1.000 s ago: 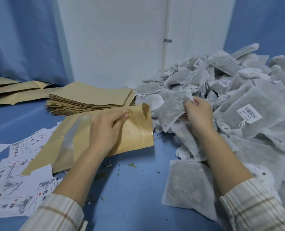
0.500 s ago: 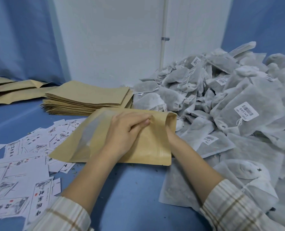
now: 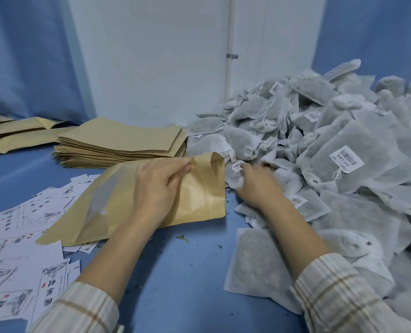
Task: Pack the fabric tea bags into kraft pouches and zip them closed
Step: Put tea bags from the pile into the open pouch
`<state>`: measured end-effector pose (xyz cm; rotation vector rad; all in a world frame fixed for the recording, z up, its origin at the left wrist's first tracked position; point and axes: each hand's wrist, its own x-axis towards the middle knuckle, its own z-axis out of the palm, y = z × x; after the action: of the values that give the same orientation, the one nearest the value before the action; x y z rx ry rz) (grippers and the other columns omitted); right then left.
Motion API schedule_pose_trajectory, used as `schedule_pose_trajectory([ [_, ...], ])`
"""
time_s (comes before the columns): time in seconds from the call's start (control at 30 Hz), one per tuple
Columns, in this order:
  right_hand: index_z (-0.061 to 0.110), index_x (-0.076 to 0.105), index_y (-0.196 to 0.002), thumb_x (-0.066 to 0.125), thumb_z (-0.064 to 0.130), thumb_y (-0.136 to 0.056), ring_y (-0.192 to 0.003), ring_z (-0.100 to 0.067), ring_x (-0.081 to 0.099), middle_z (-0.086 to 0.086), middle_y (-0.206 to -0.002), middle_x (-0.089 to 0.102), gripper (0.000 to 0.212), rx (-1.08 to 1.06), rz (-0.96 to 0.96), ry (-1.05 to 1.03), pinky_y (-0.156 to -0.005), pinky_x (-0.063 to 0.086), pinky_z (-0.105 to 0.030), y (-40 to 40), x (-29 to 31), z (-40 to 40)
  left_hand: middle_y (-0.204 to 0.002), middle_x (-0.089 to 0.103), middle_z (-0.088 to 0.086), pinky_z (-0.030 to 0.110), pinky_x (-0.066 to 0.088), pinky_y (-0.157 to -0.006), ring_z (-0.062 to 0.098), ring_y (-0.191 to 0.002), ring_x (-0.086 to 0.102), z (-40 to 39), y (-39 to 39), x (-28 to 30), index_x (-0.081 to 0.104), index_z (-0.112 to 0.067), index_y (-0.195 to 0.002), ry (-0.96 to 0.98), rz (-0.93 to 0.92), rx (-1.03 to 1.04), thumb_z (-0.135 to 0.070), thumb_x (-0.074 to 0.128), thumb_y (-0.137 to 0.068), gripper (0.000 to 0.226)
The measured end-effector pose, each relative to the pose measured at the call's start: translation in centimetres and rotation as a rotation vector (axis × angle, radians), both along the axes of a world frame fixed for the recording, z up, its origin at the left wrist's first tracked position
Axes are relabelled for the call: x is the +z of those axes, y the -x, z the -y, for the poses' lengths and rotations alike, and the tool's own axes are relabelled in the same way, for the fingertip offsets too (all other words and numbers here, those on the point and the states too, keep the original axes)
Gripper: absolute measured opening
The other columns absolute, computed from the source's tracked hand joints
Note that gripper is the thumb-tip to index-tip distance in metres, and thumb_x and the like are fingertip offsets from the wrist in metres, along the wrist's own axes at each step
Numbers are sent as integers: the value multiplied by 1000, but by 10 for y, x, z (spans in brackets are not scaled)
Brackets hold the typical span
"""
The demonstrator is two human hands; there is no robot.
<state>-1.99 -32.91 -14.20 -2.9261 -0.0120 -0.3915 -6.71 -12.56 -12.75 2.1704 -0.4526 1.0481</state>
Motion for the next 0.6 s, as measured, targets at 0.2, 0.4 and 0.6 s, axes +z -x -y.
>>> schedule_pose_trajectory([
  [0.2,12,50,-123,42,7,-89,-104,-32,53,-15,-109,61,35,-25,219,81,-76,42,-35,-3,0,-4,-97,72,-1,35,46,-83,21,-90,64,-4,-3,1,73,-15,-104,28,-50,23,-15,63,-88,19],
  [0.4,14,44,-65,41,18,-87,-65,-23,48,-2,-65,48,22,-48,196,-963,-56,45,-23,2,35,12,-99,72,1,44,48,-85,24,-93,65,-5,-3,1,73,-13,-103,25,-52,37,-14,64,-88,18],
  [0.6,9,51,-77,40,2,-77,-38,-12,56,-2,-53,54,13,21,-67,-1620,-39,48,-23,13,46,25,-98,72,-1,32,43,-83,22,-91,62,-7,-4,2,73,-17,-104,54,-94,57,-17,62,-89,19],
])
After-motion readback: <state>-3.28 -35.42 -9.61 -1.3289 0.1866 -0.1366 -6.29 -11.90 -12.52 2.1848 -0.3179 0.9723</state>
